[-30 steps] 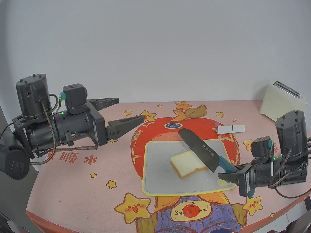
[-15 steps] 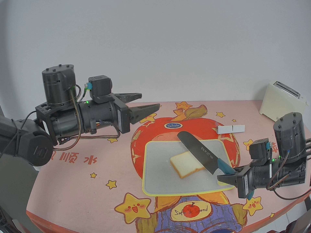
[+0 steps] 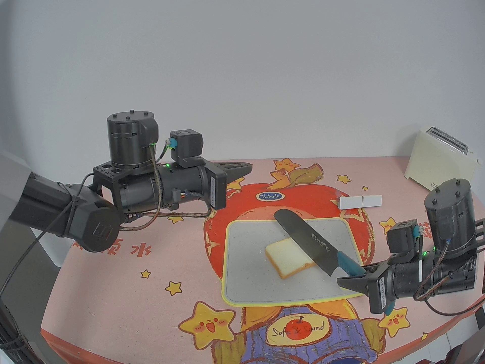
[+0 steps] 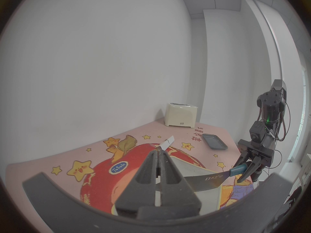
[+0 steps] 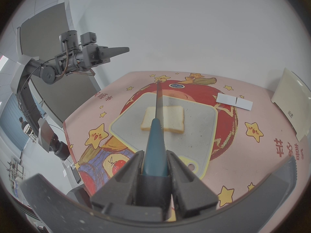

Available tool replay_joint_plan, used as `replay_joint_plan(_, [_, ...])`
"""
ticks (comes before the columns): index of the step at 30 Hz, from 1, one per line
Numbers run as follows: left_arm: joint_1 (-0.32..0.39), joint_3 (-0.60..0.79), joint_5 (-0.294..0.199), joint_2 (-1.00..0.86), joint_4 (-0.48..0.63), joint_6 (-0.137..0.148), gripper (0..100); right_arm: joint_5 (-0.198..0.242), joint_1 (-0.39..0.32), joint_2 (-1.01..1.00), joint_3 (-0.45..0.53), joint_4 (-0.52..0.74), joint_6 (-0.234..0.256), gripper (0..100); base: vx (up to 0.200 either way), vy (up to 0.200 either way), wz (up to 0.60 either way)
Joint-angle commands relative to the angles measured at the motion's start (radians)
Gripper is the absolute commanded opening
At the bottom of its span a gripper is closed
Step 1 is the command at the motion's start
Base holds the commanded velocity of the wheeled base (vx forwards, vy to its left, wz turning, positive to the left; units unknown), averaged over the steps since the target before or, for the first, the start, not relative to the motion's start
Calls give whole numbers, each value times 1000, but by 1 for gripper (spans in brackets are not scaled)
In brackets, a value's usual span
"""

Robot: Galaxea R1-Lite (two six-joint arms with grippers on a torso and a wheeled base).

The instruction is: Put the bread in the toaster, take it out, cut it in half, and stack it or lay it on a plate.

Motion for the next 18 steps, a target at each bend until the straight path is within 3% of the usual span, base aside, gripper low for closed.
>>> replay_joint_plan(1, [-36,-20,1,34,0,-1,0,0,11,14,0,0,1,0,0,0,0])
replay_joint_plan(18, [-66,-32,2,137,-66,1,0,-2,6,34,0,-2,1,0,0,0,0])
